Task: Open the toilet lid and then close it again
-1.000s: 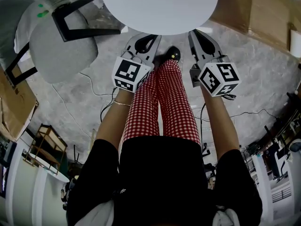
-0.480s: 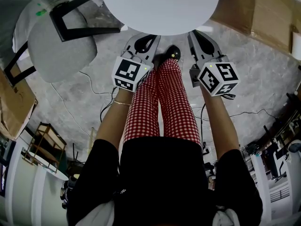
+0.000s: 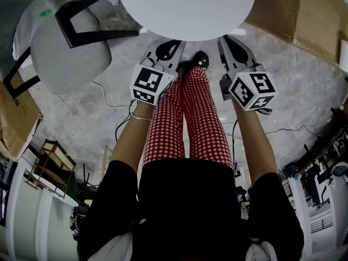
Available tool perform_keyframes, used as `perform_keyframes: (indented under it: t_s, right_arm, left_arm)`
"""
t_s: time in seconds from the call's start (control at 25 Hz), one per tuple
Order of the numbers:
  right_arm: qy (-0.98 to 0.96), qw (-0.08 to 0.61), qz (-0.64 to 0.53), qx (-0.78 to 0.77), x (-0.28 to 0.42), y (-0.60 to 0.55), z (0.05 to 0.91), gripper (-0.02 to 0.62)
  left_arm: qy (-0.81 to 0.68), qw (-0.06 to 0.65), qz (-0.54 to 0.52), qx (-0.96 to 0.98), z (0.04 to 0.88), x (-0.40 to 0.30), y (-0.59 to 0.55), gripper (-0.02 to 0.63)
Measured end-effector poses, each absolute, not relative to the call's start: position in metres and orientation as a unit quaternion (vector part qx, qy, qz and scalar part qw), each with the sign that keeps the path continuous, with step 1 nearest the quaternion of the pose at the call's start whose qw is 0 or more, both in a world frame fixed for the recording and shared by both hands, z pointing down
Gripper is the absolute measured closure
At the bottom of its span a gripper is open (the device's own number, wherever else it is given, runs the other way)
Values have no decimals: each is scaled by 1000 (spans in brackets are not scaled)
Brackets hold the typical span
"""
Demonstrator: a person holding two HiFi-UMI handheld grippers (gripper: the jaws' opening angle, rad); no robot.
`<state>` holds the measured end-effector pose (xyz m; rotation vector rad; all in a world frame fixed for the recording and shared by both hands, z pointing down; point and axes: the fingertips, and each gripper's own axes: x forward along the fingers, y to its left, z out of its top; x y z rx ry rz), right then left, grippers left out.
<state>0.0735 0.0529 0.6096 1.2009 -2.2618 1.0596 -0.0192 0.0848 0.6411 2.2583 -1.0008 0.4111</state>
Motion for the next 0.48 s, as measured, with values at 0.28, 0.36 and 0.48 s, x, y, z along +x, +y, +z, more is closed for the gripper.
perform_keyframes:
  t_s: [0.28,0.36,0.48]
  right_arm:
    - [-801,182,379,426,73,54,616,577]
    - [-801,182,380,426,73,55,618,577]
    - [-800,182,382,426,73,55,620,577]
  left_arm:
    - [-381,319,155,854,647,-20,86,603]
    - [-381,320,157,853,649,-21,86,601]
    - [-381,320,158,853,652,-21,86,603]
